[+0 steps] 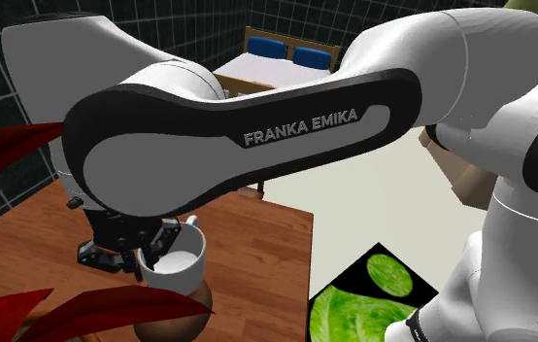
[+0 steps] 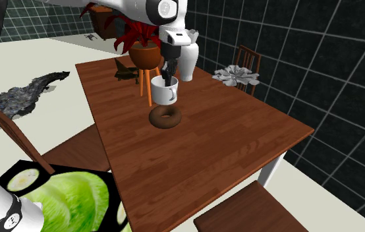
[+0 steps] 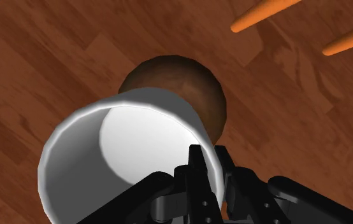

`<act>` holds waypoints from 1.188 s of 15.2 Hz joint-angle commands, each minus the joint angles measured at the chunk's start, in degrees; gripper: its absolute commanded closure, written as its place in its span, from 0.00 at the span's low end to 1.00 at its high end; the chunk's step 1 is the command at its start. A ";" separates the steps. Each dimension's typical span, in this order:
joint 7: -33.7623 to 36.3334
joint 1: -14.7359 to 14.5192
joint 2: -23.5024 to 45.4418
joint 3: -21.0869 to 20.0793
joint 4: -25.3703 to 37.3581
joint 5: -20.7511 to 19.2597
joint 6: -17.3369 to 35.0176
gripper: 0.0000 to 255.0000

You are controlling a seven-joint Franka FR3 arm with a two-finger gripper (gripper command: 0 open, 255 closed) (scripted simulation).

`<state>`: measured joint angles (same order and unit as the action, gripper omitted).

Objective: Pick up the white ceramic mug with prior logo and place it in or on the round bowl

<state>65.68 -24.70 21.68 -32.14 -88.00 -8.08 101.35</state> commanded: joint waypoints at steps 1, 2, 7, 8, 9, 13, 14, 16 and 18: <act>0.21 -0.06 0.37 0.09 -1.03 -0.21 1.37 1.00; 0.25 -0.04 0.51 0.14 -1.63 -0.30 2.08 1.00; 0.48 -0.02 1.38 0.42 -4.35 -0.83 5.54 1.00; 0.54 -0.02 1.59 0.48 -4.84 -0.96 6.22 1.00; 0.60 -0.04 1.81 0.55 -5.33 -1.09 6.89 1.00; 0.83 -0.11 2.63 0.80 -6.84 -1.58 9.11 1.00; 0.83 -0.12 2.64 0.80 -6.83 -1.58 9.11 1.00; 0.83 -0.12 2.64 0.80 -6.83 -1.59 9.11 1.00; 0.83 -0.12 2.64 0.80 -6.83 -1.59 9.11 1.00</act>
<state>66.50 -24.81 24.31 -31.34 -94.82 -9.66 110.43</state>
